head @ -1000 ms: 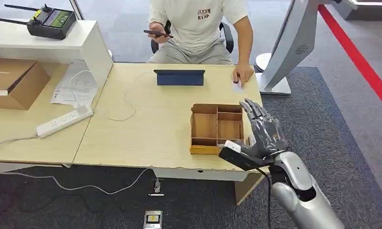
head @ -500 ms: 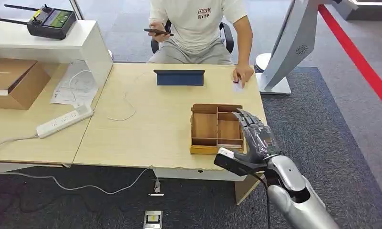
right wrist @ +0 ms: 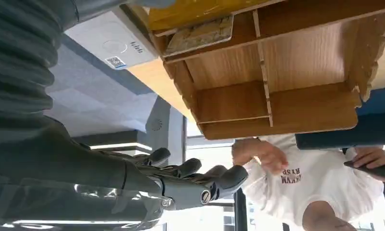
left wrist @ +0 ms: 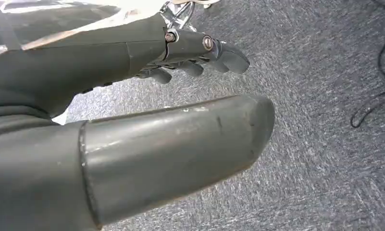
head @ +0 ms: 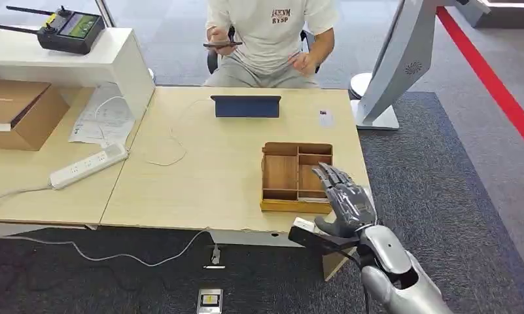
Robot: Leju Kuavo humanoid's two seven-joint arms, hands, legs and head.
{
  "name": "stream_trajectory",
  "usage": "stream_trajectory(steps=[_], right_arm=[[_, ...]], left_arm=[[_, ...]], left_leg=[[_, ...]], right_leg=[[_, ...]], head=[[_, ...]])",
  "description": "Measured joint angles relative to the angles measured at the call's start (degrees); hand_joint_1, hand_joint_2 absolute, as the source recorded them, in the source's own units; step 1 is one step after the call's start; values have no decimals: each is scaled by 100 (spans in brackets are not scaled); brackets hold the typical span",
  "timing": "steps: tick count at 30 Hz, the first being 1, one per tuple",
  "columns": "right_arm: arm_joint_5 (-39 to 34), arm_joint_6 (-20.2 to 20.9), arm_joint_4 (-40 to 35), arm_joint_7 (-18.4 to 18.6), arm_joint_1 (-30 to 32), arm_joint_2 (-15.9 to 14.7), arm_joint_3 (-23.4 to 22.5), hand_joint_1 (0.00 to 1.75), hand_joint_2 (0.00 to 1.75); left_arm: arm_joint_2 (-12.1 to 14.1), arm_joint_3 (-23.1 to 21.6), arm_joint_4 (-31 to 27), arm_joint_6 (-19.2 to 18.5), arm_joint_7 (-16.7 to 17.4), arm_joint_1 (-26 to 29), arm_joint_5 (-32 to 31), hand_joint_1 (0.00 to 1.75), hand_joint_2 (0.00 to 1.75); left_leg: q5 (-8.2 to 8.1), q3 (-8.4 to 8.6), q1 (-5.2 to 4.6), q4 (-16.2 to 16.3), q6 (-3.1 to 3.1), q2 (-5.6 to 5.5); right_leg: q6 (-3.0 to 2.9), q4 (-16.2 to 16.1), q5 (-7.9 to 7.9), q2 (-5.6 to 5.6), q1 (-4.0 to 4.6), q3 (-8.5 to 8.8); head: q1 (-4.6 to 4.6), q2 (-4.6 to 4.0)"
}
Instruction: Pass the card to the sensor for recognition and then transmit it.
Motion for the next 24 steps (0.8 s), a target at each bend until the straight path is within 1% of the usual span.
stream_trajectory(steps=[6, 12, 17, 24], right_arm=[[20, -477, 486, -110, -9, 105, 33, 0, 175], [-72, -872, 1040, -241, -161, 278, 42, 0, 175], [-127, -1067, 1443, -363, -280, 392, 52, 0, 175], [-234, -1487, 2061, -571, -458, 542, 74, 0, 175]], left_arm=[[0, 0, 0, 0, -13, 0, -24, 0, 0], [2, 0, 0, 0, -22, -2, -92, 0, 0], [2, 0, 0, 7, -42, -6, -85, 0, 0], [2, 0, 0, 7, -24, -6, -114, 0, 0]], left_leg=[[0, -2, 0, 0, 0, 0], [0, -1, 0, -1, 0, 0], [0, -2, 0, 0, 0, -1], [0, -2, 0, 0, 0, 0]], right_leg=[[0, 1, 0, 0, 0, 0], [0, 1, 0, 0, 0, 0], [0, 1, 0, 0, 0, 0], [0, 1, 0, 0, 0, -1]], head=[[0, 0], [0, 0], [2, 0], [0, 0]])
